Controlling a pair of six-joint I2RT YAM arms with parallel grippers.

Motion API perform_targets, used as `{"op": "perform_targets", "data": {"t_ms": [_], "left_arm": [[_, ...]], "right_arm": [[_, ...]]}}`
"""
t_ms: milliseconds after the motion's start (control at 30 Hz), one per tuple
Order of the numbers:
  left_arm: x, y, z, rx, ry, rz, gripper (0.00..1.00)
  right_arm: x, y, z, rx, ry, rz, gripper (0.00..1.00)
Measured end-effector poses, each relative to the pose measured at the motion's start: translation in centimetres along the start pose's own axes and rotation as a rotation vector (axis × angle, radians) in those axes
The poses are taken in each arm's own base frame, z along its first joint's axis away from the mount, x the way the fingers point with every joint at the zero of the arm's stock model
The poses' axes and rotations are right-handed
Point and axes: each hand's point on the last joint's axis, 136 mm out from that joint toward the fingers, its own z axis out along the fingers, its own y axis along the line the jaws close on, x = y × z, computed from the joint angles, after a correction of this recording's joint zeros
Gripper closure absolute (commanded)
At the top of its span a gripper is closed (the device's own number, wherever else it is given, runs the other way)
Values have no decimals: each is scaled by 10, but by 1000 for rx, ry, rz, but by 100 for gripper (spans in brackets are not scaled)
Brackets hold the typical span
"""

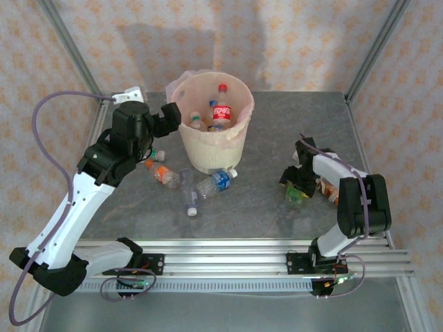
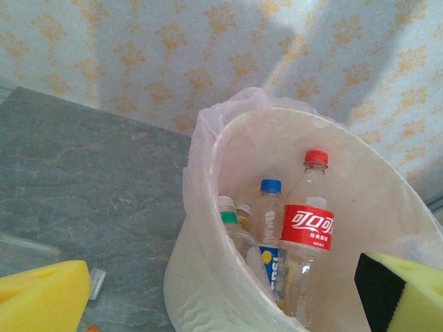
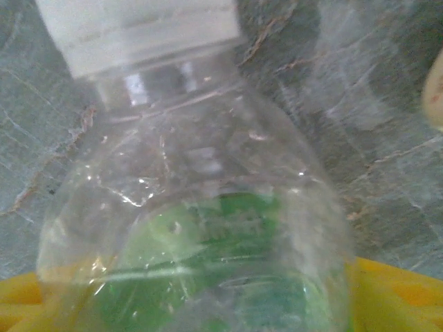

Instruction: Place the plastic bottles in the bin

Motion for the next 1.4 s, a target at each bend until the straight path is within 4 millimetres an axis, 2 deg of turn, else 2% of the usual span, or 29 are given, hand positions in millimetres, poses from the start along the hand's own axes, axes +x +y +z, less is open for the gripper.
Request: {"op": "perform_targets", "data": {"t_ms": [133, 333, 433, 533, 667, 967, 1233, 1333, 1400], "left_arm": [[-1, 2, 0, -9, -5, 0, 0], [-1, 6, 1, -34, -16, 2, 0], [1, 11, 2, -56, -17, 8, 0], [2, 16, 2, -76, -22, 7, 0], [3, 22, -2, -92, -34, 3, 0], [7, 34, -5, -128, -50, -27, 0], [14, 38, -5, -135, -42, -36, 0], [19, 42, -5, -143, -36, -39, 0], [22, 45, -5, -149, -33, -45, 0]], "right_arm": [[6, 0, 9, 40, 17, -14, 35], [7, 2, 8, 64, 4, -13, 53], [8, 7, 4, 51, -10, -17, 59], [6, 11, -10, 25, -45, -13, 63], [0, 19, -47, -39, -133, -5, 65], [-17, 51, -164, -230, -359, -34, 67], [-19, 114, -274, -434, -529, -176, 67], [-20, 141, -305, -493, -568, -238, 67], [-21, 162, -318, -518, -576, -280, 67]]}}
